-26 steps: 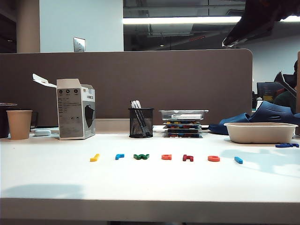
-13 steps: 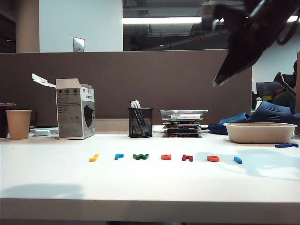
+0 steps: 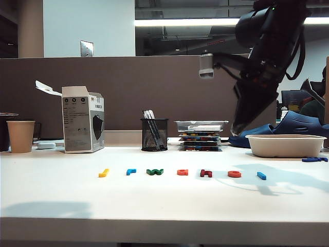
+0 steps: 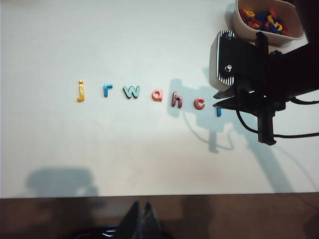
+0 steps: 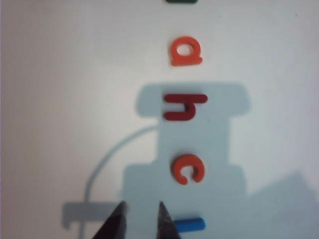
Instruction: Select the appropriate letters from the row of letter magnets placed on the table to arrange into the word "car".
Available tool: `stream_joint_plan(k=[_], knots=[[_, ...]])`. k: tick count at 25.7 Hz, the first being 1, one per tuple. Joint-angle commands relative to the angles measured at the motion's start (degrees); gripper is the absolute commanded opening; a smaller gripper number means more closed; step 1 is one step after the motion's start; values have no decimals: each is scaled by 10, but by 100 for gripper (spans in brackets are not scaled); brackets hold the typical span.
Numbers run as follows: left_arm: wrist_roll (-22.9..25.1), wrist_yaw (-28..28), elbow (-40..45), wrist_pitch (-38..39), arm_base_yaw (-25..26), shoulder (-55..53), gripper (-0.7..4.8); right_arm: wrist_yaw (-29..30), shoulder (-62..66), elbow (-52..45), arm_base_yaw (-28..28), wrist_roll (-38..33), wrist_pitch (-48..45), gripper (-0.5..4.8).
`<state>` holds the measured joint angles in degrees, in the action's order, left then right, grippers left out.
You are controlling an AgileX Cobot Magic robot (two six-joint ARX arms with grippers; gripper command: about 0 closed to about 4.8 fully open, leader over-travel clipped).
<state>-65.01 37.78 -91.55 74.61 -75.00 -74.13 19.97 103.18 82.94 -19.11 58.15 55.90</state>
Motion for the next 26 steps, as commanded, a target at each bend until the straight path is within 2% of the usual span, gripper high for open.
stream_joint_plan(k=[1, 5, 7, 10, 18, 26], knots=[[0, 6, -2, -1, 1, 1, -5, -49, 3, 1, -18, 29, -13, 96], [1, 6, -2, -1, 1, 1, -5, -57, 7, 1, -26, 38, -22, 93], [1, 6, -2, -1, 1, 1, -5, -54, 7, 1, -27, 36, -23, 45], [1, 6, -2, -2, 1, 1, -5, -54, 7, 1, -27, 31, -23, 45], [1, 6, -2, -2, 1, 1, -5, 93, 1, 1, -20, 17, 14, 44], [1, 6, -2, -1, 1, 1, -5, 122, -10, 2, 14, 16, 7, 54]])
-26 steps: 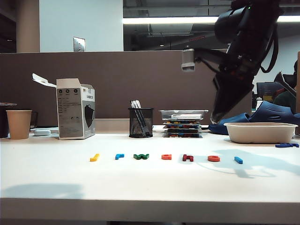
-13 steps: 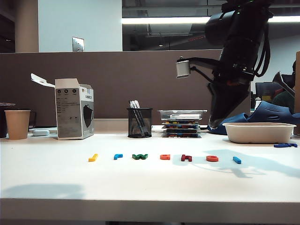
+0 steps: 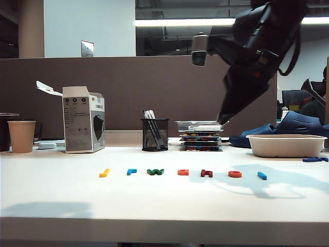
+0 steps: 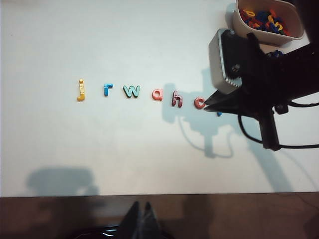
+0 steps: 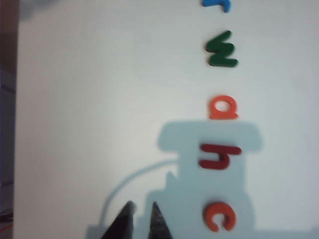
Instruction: Select the appropriate letters from the row of letter magnets placed on the table to arrange into the word "car".
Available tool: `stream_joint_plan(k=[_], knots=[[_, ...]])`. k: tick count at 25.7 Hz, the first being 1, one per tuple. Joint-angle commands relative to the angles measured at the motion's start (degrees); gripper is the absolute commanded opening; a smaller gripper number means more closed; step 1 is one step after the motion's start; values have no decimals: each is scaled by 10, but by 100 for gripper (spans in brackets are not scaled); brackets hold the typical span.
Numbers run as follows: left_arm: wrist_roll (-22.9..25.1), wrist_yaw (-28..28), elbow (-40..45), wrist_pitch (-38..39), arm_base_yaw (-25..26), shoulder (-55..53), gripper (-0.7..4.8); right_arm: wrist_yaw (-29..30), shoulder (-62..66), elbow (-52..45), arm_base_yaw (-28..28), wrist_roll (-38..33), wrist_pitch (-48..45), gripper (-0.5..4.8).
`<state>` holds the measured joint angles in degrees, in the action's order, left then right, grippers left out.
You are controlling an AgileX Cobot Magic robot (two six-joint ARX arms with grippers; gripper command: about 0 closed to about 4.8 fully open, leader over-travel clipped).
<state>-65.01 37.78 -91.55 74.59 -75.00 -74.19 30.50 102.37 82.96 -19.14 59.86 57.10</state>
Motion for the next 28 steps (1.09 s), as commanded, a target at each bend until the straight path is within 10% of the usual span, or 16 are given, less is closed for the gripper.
stream_joint_plan(k=[1, 10, 28], knots=[[1, 6, -2, -1, 1, 1, -5, 21, -2, 2, 20, -1, -5, 55], [1, 6, -2, -1, 1, 1, -5, 29, -2, 1, 34, -30, -28, 176], [0, 6, -2, -1, 1, 1, -6, -3, -6, 1, 37, -61, -20, 180]])
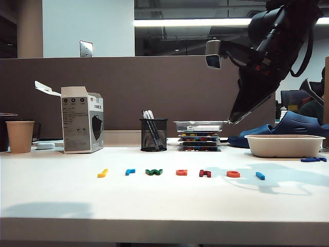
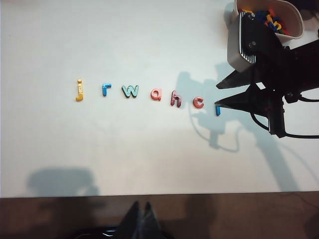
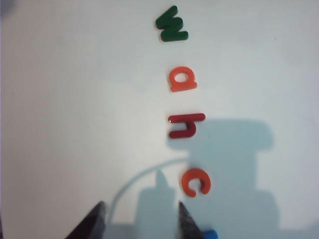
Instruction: Select the appropriate letters from the row of letter magnets placed on the table to arrange into the word "car".
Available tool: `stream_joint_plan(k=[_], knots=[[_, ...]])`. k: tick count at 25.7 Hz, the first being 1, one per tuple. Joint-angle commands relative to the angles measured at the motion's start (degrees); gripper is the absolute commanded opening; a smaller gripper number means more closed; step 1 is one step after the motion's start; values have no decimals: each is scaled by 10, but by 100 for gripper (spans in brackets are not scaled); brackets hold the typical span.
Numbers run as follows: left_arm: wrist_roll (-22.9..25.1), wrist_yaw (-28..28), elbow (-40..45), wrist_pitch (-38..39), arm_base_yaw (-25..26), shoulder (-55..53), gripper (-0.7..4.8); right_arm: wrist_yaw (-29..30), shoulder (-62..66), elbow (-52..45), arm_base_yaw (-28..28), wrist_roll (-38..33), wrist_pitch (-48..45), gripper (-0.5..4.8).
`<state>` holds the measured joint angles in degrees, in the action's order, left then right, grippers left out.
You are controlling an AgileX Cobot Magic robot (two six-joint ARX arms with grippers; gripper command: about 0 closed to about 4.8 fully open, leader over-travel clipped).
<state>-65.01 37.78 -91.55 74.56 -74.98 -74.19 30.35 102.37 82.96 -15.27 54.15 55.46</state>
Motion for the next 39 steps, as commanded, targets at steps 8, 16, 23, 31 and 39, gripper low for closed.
stream_joint_plan(k=[8, 16, 23, 31, 39], knots=[[0, 6, -2, -1, 1, 1, -5, -2, -40, 1, -1, -20, -24, 179], [1, 6, -2, -1, 1, 1, -5, 2, -41, -22, -1, -30, -51, 180], [1, 6, -2, -1, 1, 1, -5, -13, -18, -49, -1, -27, -65, 183], [0, 6, -2, -1, 1, 1, -5, -22, 19, -49, -1, 5, -77, 279], [0, 6, -2, -1, 1, 1, -5, -25, 51, -49, -1, 17, -85, 276]])
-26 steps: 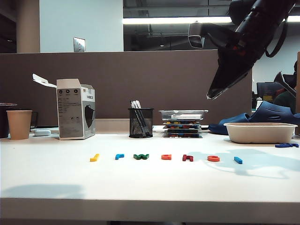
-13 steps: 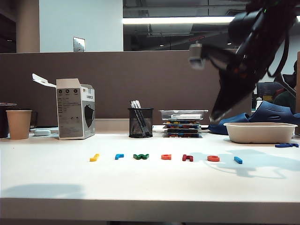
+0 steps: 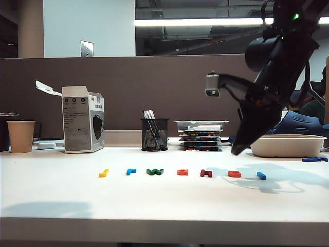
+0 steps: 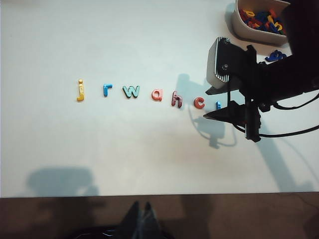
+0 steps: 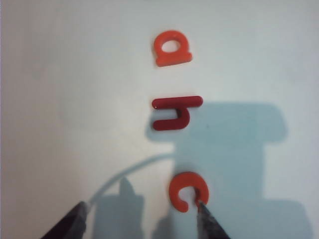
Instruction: Select the appropriate letters from the row of letter magnets placed on the table to arrange into the word "car".
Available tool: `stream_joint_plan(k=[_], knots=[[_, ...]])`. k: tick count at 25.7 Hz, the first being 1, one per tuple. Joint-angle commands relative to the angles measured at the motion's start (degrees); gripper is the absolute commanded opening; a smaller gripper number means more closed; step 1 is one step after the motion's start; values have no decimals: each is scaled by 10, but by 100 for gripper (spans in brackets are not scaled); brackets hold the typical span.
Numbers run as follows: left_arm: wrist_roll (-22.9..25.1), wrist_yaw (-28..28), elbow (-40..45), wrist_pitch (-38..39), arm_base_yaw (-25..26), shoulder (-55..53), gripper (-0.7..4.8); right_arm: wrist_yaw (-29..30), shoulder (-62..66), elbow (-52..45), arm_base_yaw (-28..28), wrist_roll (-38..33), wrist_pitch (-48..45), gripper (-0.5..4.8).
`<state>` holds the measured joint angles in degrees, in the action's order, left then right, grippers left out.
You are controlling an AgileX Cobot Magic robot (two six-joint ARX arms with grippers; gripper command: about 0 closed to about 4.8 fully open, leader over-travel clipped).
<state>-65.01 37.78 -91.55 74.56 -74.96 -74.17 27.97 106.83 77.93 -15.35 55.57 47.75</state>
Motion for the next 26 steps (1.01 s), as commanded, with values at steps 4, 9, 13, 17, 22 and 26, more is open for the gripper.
stream_joint_plan(k=[4, 9, 13, 17, 22, 26], knots=[[0, 6, -2, -1, 0, 1, -5, -26, 18, 1, 0, 4, -14, 274], [1, 6, -2, -1, 0, 1, -5, -28, 19, 1, 0, 10, -35, 269], [1, 6, -2, -1, 0, 1, -5, -26, 21, 1, 0, 10, -42, 264], [0, 6, -2, -1, 0, 1, -5, -24, 23, 1, 0, 10, -45, 260], [1, 6, -2, -1, 0, 1, -5, -6, 26, 1, 0, 10, -49, 233], [1, 6, -2, -1, 0, 1, -5, -7, 30, 1, 0, 9, -52, 234]])
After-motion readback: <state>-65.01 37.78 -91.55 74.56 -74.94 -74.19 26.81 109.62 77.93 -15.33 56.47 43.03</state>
